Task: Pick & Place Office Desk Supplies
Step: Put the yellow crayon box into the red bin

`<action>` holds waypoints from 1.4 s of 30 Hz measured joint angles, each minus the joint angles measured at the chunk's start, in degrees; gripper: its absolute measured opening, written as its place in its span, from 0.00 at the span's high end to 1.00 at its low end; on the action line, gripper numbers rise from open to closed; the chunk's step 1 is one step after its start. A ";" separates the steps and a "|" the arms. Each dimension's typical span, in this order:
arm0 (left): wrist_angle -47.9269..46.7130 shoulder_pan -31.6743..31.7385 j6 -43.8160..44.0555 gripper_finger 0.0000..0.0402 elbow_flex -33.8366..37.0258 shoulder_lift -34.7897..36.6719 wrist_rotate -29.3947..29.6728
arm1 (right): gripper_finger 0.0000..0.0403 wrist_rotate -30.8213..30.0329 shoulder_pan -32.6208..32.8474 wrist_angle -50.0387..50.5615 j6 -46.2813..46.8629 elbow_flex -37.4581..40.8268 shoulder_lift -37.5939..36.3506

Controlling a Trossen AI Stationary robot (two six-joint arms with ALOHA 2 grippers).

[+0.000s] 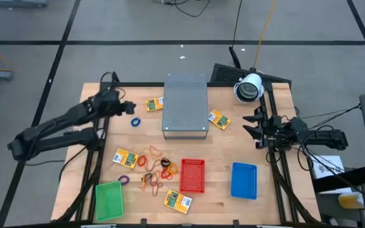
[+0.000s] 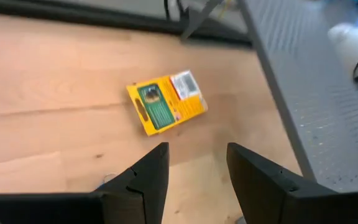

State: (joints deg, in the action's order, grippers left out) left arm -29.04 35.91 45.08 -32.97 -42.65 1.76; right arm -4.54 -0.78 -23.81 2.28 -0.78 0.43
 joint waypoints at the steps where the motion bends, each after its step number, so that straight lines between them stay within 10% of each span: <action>1: 0.24 1.86 -0.80 0.58 -0.80 -2.17 -3.10 | 0.58 0.02 0.00 0.00 0.00 0.00 0.00; 8: 5.45 11.18 -2.47 0.58 -2.19 -14.22 -14.97 | 0.58 0.04 0.00 0.00 0.02 0.00 0.01; 42: 21.84 11.52 -5.60 0.58 -2.12 -41.76 -10.76 | 0.58 0.09 0.00 -1.27 1.09 0.00 0.02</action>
State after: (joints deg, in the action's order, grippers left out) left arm -7.21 47.42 39.48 -35.09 -84.40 -8.99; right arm -4.45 -0.78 -25.08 3.38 -0.78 0.45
